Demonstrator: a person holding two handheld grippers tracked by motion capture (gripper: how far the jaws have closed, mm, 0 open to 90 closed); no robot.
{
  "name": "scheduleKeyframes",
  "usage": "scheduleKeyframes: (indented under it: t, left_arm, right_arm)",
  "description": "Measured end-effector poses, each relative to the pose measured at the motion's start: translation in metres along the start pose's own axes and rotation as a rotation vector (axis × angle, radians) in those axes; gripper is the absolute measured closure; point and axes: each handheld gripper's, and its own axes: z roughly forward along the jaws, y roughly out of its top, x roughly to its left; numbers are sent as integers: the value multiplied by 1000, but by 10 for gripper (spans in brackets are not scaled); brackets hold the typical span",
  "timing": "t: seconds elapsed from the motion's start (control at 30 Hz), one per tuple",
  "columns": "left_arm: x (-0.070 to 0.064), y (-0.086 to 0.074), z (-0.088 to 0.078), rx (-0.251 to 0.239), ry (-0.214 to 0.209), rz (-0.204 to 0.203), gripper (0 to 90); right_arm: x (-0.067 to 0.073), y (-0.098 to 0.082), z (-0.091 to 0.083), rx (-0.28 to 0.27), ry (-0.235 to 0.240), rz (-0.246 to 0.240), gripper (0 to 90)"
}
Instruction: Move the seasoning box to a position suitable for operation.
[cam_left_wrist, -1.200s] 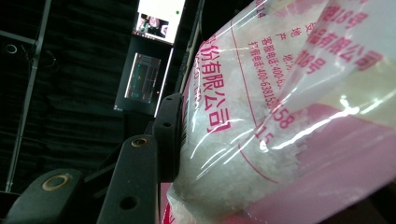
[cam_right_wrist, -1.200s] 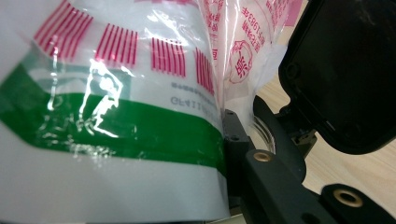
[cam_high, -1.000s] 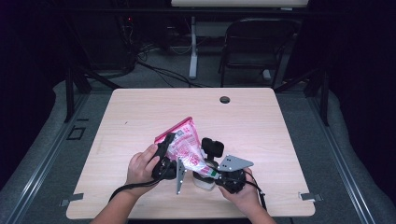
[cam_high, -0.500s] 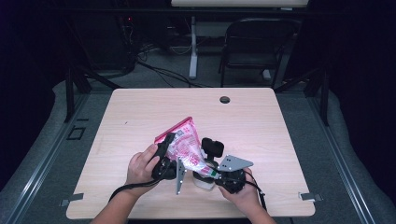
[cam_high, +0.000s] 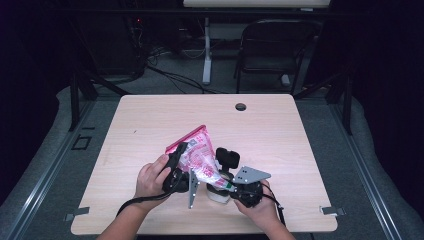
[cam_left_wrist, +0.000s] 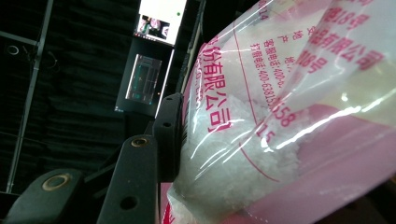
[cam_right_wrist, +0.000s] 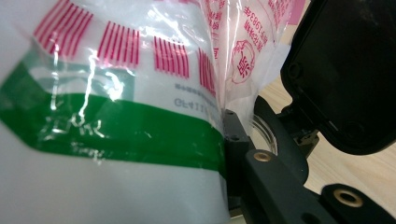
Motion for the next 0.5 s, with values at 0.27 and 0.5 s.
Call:
scheduleKeyframes:
  t: [0.27,0.5]
  left_arm:
    - [0,0,0,1,-5,-7,624]
    - [0,0,0,-6,2,-3,623]
  right_arm:
    - [0,0,0,0,0,0,892]
    - [0,0,0,-1,-1,-1,893]
